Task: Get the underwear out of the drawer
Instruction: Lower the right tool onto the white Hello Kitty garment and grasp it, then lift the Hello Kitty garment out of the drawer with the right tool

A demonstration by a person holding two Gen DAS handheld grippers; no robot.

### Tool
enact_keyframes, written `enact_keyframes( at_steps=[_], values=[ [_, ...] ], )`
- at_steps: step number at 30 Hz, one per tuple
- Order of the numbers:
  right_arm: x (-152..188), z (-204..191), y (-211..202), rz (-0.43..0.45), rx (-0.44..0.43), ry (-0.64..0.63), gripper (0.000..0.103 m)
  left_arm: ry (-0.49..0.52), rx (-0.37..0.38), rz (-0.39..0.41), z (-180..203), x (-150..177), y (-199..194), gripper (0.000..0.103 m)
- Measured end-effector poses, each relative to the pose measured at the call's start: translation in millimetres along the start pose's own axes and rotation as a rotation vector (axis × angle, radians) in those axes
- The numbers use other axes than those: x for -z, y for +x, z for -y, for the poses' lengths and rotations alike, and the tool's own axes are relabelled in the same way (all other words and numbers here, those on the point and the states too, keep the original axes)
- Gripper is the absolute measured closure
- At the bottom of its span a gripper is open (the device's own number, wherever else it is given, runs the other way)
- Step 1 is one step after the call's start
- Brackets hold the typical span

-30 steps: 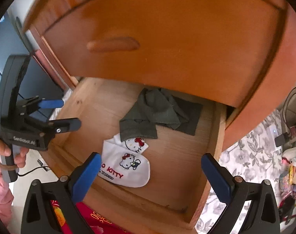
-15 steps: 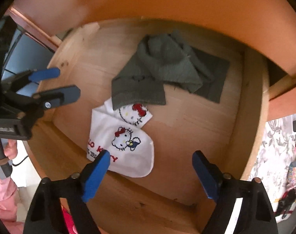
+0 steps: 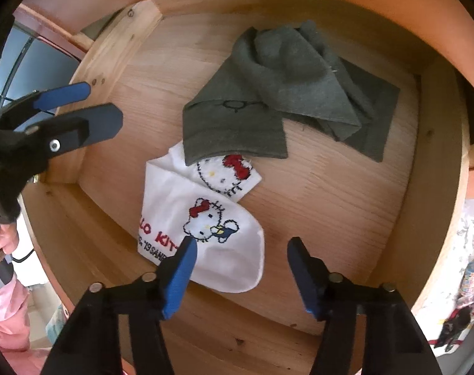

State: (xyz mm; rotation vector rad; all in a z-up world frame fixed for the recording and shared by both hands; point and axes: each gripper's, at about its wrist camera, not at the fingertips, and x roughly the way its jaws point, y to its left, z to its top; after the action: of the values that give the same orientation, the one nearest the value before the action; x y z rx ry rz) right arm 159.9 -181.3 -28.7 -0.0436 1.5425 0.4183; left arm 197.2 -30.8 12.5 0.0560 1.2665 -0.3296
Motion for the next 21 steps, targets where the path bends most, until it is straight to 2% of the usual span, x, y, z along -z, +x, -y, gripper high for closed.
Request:
enact_keyframes(
  at_steps=[1, 5, 10, 12, 17, 21],
  values=[
    [-1, -3, 2, -0.002, -0.004, -0.002, 0.052, -0.003, 0.004, 0.000, -1, 0, 0, 0.001],
    [-2, -12, 8, -0.013, 0.005, -0.012, 0.062, -0.022, 0.014, 0.005, -5, 2, -1, 0.001],
    [-2, -24, 10, -0.012, 0.041, -0.041, 0.063, -0.036, 0.020, 0.004, -11, 6, -2, 0.001],
    [-1, -27, 12, -0.010, 0.046, -0.044, 0.068, -0.040, 0.021, 0.001, -12, 7, -2, 0.001],
    [6, -34, 12, -0.001, 0.068, -0.065, 0.069, -0.044, 0.022, 0.003, -16, 8, -5, 0.001],
    [11, -37, 11, 0.008, 0.080, -0.078, 0.078, -0.049, 0.023, 0.001, -17, 8, -5, 0.001]
  ],
)
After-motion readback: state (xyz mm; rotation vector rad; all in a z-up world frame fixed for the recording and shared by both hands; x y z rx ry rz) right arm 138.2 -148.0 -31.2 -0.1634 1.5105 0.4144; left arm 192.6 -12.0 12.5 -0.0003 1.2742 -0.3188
